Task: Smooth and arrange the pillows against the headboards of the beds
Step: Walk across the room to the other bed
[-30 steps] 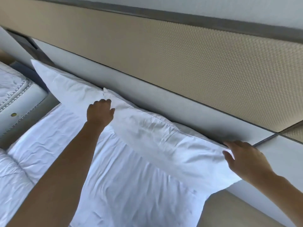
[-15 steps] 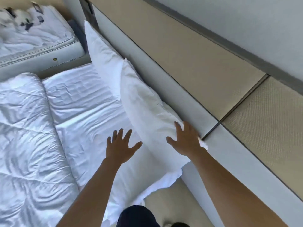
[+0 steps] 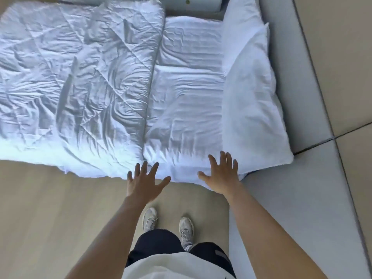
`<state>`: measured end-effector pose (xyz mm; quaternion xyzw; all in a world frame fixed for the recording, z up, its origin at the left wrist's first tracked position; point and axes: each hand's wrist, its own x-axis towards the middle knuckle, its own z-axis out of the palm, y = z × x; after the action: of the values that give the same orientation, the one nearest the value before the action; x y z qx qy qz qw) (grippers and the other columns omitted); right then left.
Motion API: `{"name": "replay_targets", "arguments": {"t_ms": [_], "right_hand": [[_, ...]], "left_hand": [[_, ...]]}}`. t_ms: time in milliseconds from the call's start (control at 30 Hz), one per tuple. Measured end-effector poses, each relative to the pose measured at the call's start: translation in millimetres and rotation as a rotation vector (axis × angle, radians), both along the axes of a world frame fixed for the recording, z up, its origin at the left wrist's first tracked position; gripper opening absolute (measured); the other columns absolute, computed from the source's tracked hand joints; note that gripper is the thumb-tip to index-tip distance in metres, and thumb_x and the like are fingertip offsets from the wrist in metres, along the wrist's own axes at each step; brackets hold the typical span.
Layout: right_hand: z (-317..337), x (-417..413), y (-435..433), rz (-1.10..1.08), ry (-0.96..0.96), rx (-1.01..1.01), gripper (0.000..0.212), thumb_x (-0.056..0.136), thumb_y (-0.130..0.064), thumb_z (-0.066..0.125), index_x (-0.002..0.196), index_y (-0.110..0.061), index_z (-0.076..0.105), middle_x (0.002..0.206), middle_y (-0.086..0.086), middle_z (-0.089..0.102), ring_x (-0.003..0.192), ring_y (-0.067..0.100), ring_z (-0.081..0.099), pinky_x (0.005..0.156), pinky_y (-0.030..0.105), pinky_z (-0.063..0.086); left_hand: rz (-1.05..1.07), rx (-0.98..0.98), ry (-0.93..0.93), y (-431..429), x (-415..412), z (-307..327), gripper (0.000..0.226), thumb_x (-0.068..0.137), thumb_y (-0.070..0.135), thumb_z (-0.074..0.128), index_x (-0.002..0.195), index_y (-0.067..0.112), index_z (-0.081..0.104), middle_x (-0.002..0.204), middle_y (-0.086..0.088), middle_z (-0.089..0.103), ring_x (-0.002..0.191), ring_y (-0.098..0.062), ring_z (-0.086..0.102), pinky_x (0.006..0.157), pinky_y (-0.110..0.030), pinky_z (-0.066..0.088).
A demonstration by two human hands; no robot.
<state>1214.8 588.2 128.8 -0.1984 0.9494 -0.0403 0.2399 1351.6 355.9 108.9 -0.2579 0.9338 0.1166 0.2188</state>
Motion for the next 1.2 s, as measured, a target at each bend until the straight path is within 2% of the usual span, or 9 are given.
{"name": "replay_targets", "arguments": {"t_ms": [100, 267, 533, 700, 867, 1200], "right_hand": [[1, 31, -46, 0.16, -0.046, 0.005, 0.079, 0.089, -0.071, 0.039, 0.151, -0.025, 0.024, 0.162, 0.018, 0.006, 0.15, 0.037, -0.002, 0.121, 0.056, 0.0], [8, 99, -134, 0.415, -0.06, 0.015, 0.079, 0.089, -0.073, 0.038, 0.151, -0.024, 0.027, 0.161, 0.018, 0.01, 0.149, 0.037, 0.002, 0.121, 0.057, 0.004], [14, 259, -292, 0.718, -0.089, 0.002, 0.08, 0.086, -0.075, 0.038, 0.148, -0.025, 0.033, 0.157, 0.017, 0.019, 0.147, 0.035, 0.012, 0.12, 0.056, 0.007], [23, 367, -391, 0.844, -0.073, -0.017, 0.082, 0.081, -0.077, 0.041, 0.146, -0.028, 0.037, 0.154, 0.014, 0.027, 0.143, 0.034, 0.021, 0.118, 0.057, 0.013], [40, 447, -478, 0.886, -0.085, -0.011, 0.082, 0.079, -0.08, 0.033, 0.144, -0.03, 0.041, 0.15, 0.014, 0.034, 0.142, 0.033, 0.022, 0.116, 0.055, 0.013], [58, 505, -646, 1.026, 0.001, 0.01, 0.08, 0.08, -0.078, 0.034, 0.144, -0.03, 0.041, 0.147, 0.015, 0.036, 0.139, 0.034, 0.024, 0.114, 0.053, 0.014]], "left_hand": [[0.157, 0.018, 0.011, -15, 55, 1, 0.094, 0.072, 0.09, 0.014, 0.152, 0.041, 0.022, 0.165, -0.004, 0.017, 0.152, -0.028, 0.01, 0.119, -0.056, 0.011], [0.43, 0.035, 0.033, -48, 160, 4, 0.091, 0.074, 0.089, 0.013, 0.151, 0.041, 0.023, 0.164, -0.004, 0.02, 0.152, -0.027, 0.012, 0.119, -0.056, 0.013], [0.781, -0.018, 0.023, -127, 350, 17, 0.081, 0.083, 0.084, 0.021, 0.151, 0.039, 0.025, 0.163, -0.006, 0.022, 0.15, -0.028, 0.011, 0.118, -0.054, 0.016], [0.913, -0.059, 0.043, -200, 452, 32, 0.082, 0.084, 0.083, 0.02, 0.151, 0.037, 0.026, 0.163, -0.008, 0.021, 0.149, -0.029, 0.014, 0.114, -0.053, 0.02], [0.991, -0.088, 0.084, -266, 525, 52, 0.081, 0.085, 0.082, 0.022, 0.152, 0.036, 0.024, 0.162, -0.007, 0.022, 0.149, -0.029, 0.013, 0.116, -0.053, 0.019], [1.122, -0.115, 0.136, -402, 593, 56, 0.082, 0.083, 0.083, 0.02, 0.152, 0.037, 0.023, 0.162, -0.008, 0.022, 0.15, -0.03, 0.011, 0.117, -0.054, 0.018]]}}
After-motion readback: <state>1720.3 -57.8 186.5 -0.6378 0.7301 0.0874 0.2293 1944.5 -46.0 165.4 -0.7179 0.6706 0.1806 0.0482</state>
